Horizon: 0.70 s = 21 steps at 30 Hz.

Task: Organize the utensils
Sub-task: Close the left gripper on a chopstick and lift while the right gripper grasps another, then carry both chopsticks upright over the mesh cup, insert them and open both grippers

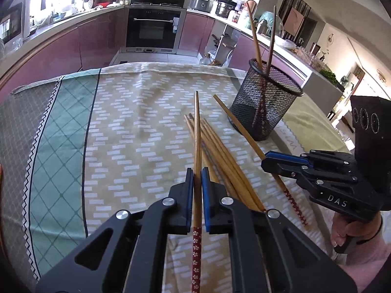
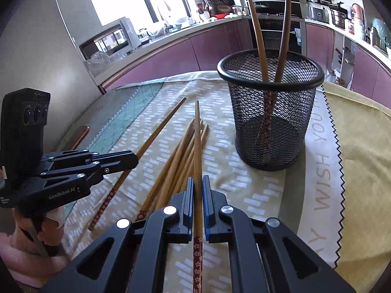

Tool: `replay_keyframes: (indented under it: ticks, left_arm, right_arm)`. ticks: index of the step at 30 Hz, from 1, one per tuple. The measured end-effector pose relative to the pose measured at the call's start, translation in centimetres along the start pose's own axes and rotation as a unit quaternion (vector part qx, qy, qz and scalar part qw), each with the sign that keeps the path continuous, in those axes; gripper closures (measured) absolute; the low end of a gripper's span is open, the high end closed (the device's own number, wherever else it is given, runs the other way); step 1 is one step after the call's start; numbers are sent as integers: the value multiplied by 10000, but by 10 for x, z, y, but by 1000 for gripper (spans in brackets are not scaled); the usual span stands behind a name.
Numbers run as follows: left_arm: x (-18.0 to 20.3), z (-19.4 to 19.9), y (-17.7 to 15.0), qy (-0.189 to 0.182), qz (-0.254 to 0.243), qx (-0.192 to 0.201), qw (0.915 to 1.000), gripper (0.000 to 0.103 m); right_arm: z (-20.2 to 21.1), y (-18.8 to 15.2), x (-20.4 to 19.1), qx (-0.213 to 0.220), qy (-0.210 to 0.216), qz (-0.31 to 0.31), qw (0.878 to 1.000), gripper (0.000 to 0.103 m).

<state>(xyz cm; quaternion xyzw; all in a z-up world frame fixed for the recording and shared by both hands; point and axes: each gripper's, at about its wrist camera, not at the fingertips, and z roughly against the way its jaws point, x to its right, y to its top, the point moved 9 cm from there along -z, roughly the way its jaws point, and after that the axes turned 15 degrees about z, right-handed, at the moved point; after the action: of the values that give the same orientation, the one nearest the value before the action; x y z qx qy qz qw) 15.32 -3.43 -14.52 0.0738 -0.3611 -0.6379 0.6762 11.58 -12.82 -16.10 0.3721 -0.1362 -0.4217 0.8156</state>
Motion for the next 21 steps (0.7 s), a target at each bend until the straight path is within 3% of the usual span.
replay_keyframes:
  ticks: [8,21]
  left_arm:
    - [14,20,5,-378,-1,105,9992,95]
    - [40,53,17,-1106,-54,205,9936,95]
  right_arm:
    - [23,6,-2,374,241,-53,9990,97]
    - [64,22,5,914,285,-156,9953,97]
